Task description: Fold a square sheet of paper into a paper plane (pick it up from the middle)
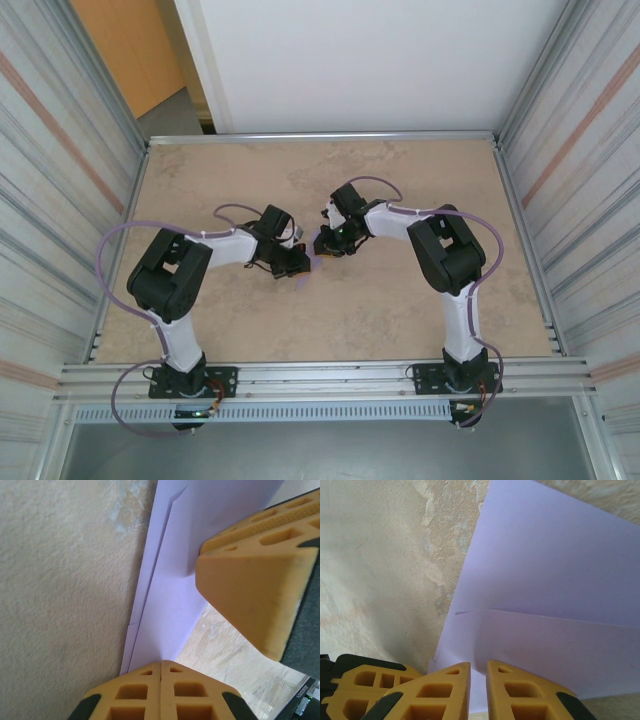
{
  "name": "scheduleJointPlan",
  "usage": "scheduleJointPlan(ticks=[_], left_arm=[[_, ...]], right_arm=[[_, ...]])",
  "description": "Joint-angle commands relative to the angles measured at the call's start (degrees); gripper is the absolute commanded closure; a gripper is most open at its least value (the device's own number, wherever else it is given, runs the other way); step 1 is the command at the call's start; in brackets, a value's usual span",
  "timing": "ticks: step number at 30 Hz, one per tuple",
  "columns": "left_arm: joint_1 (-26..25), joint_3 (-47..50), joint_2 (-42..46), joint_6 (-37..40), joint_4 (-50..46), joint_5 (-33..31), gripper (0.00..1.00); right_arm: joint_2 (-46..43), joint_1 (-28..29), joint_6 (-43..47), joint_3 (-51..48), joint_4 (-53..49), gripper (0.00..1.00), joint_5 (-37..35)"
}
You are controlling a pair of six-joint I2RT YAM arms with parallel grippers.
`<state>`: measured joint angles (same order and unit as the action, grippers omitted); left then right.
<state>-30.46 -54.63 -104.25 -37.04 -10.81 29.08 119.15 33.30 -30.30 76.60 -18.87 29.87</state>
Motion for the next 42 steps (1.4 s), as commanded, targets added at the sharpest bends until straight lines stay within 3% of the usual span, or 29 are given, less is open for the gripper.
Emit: scheduleJointPlan(ticks=[1, 12, 17, 22, 26, 31, 36, 42], left_arm=[[0.1, 1.3, -1.9, -0.8, -5.5, -2.4, 0.99], [0.1, 5.1, -1.6, -2.2, -4.0, -1.7, 1.00], [0.1, 2.5, -1.2, -1.2, -3.9, -0.4, 0.99], [0.1, -3.3, 2.1, 0.0, -5.9, 1.5, 0.93], [0.5, -6.0, 7.5, 0.2, -7.0, 0.6, 0.79], [3.4, -2.5, 15.4, 0.3, -7.3, -2.0, 0.60], [7.5, 5.9, 24.1, 2.5, -5.1, -5.1, 0.31], [13.0, 14.3, 31.1, 4.4, -5.2, -5.0, 0.16]], right_arm=[[0.5, -1.7, 2.3, 0.6, -2.4, 0.83, -5.2], [2.8, -11.5, 2.9, 2.3, -0.4, 0.83, -8.1], [2.0, -12.4, 4.3, 4.9, -2.4, 0.83, -9.5], [-4.8, -12.3, 3.6, 3.9, -3.0, 0.81, -10.1], [-11.2, -11.1, 2.1, 1.7, -4.1, 0.74, -11.2], [-15.6, -5.7, -0.1, 0.4, -8.7, 0.56, -16.4], [-15.0, 1.2, -4.3, 1.1, -11.7, 0.43, -18.7], [-8.1, 9.0, -12.9, 7.7, -19.0, 0.35, -27.0]])
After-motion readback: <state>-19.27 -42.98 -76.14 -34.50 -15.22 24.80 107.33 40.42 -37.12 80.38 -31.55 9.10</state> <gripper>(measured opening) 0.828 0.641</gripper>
